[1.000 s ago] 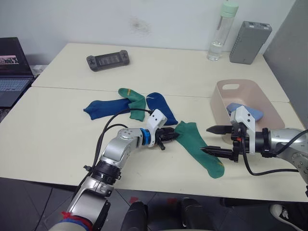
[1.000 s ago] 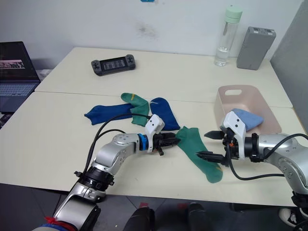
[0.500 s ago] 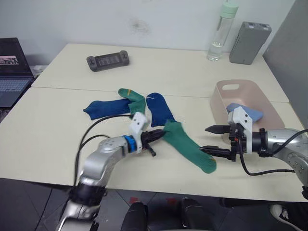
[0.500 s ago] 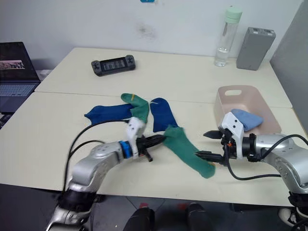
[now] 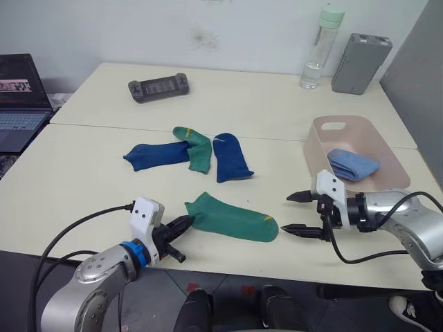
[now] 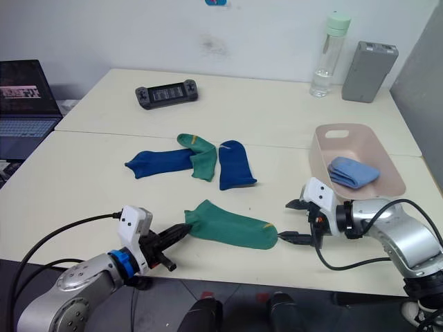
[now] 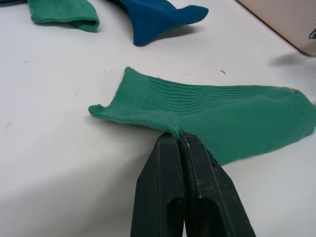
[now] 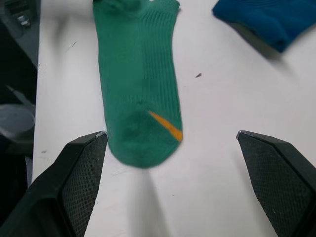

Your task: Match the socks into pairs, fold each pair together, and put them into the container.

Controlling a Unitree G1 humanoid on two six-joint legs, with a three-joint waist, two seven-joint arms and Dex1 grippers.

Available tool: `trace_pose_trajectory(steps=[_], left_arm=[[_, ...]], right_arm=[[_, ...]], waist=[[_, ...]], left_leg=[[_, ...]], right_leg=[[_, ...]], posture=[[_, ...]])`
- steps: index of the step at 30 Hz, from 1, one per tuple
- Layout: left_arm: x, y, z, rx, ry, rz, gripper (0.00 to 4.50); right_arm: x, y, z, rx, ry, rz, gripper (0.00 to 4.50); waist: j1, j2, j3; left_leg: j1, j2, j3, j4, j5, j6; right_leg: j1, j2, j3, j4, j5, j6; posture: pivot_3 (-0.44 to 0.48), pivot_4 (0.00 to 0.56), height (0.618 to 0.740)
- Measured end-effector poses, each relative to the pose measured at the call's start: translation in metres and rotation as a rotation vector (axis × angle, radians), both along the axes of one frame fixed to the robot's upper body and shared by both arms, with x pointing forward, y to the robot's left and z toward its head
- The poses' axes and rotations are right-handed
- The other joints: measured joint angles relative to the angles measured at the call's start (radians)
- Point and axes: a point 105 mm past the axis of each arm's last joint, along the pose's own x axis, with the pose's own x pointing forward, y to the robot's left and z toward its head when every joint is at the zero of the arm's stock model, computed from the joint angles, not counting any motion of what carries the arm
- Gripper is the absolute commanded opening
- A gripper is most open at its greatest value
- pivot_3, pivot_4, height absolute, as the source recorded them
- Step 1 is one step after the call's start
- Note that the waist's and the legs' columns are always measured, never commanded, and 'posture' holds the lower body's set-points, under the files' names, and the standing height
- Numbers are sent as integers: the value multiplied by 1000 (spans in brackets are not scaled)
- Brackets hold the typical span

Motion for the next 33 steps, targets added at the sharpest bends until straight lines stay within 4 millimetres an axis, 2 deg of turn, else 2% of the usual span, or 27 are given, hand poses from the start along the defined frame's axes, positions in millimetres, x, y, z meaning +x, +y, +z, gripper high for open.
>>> trace_pose_trajectory(steps=[2, 6, 12, 14, 18, 21, 25, 26, 27, 29, 33], left_arm=[[-3, 1, -1, 9, 7, -5, 569], [-5, 5, 1, 31, 13, -33, 1818], [-10, 44, 16, 206, 17, -122, 3701], [0, 56, 27, 249, -20, -145, 3701], [26, 60, 44, 325, -104, -254, 3701], [43, 52, 40, 342, -116, -308, 3701], [58, 38, 20, 361, -97, -368, 3701], [59, 35, 14, 364, -88, -383, 3741], [58, 33, 9, 366, -71, -397, 3548], [57, 31, 0, 370, -42, -417, 3147], [56, 33, -5, 378, -17, -425, 1866]], right_arm=[[-2, 4, -3, -1, -5, 27, 4489], [-2, 7, -6, -7, -35, 47, 4489], [-4, 3, -14, -32, -56, 60, 4500], [-6, 3, -17, -39, -66, 73, 4500], [-9, 6, -26, -83, -112, 113, 4500], [-14, 8, -34, -109, -119, 143, 4500], [-13, 14, -37, -111, -147, 137, 4500], [-12, 17, -38, -107, -153, 134, 4116], [-11, 20, -38, -102, -159, 130, 3953], [-9, 24, -37, -92, -167, 118, 3328], [-7, 26, -37, -88, -162, 107, 1843]], waist=[[0, 0, 0], [0, 0, 0], [0, 0, 0], [0, 0, 0], [3, 0, 0], [0, 0, 0], [-7, 0, 0], [-9, 0, 0], [-11, 0, 0], [-13, 0, 0], [-12, 0, 0]], left_leg=[[0, 0, 0, 0, 0, 0], [0, 0, 0, 0, 0, 0], [1, 0, 0, -1, 0, 0], [1, 0, 0, 0, 0, 0], [0, 0, 2, -1, 0, 0], [-1, 0, 2, -1, 0, 0], [-2, 1, 2, -1, 0, 0], [-2, 1, 2, -1, 0, 0], [-2, 1, 2, -1, 0, 0], [-2, 1, 2, -1, 0, 0], [-2, 1, 2, -1, 0, 0]], right_leg=[[0, 0, 0, 0, 0, 0], [0, 0, 0, 0, 0, 0], [-1, 0, -1, 0, -1, -1], [-1, 0, -1, 0, -1, -1], [-1, 0, -1, -1, -1, -1], [-3, 0, -1, 0, 0, -2], [-5, 0, 0, 1, 0, -2], [-5, 0, 0, 1, 0, -2], [-5, 0, 0, 2, 0, -2], [-5, 0, 0, 2, 0, -2], [-5, 0, 0, 2, 0, -2]], posture=[[0, 150, 740], [0, 150, 740], [0, 150, 740], [0, 150, 740], [0, 150, 740], [0, 150, 740], [0, 150, 740], [0, 150, 740], [0, 150, 740], [0, 150, 740], [0, 150, 740]])
